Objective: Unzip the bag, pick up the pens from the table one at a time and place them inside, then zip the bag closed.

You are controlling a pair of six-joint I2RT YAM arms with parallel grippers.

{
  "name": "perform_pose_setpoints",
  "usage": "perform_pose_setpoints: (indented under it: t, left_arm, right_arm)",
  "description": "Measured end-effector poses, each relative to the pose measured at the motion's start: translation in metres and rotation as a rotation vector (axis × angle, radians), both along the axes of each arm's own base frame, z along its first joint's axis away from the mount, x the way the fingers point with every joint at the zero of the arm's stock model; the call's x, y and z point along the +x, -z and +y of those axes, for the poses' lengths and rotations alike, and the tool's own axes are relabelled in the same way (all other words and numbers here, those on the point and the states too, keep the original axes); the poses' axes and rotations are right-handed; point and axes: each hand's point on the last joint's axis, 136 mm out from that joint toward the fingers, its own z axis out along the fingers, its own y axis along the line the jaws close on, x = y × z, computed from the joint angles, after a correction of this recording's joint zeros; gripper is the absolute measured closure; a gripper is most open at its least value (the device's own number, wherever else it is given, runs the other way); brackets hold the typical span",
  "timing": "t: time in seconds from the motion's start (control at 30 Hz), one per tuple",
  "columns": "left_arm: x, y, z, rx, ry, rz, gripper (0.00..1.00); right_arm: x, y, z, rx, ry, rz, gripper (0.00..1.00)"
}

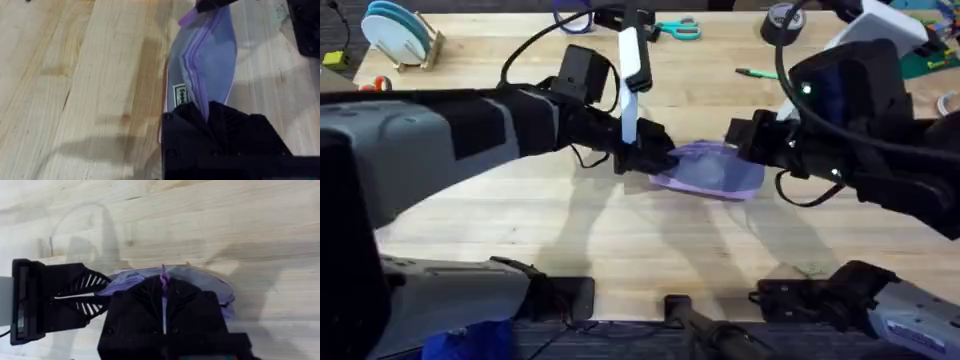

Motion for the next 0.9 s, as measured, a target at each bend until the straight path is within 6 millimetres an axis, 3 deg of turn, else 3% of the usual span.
perform_pose_setpoints:
  t: [0.23,0.5,0.9]
  left_arm:
    - [0.0,0.0,0.0,-0.002,0.001,0.003,0.957]
    - [-0.001,0.0,0.0,-0.001,0.001,0.004,0.957]
    - [0.0,0.002,0.002,0.011,-0.007,0.009,0.957]
  right_arm:
    - [-0.002,0.004,0.004,0.005,-0.019,0.032,0.97]
    - [0.001,0.022,0.016,0.006,-0.048,0.097,0.97]
    - [0.007,0.024,0.039,0.01,-0.096,0.061,0.97]
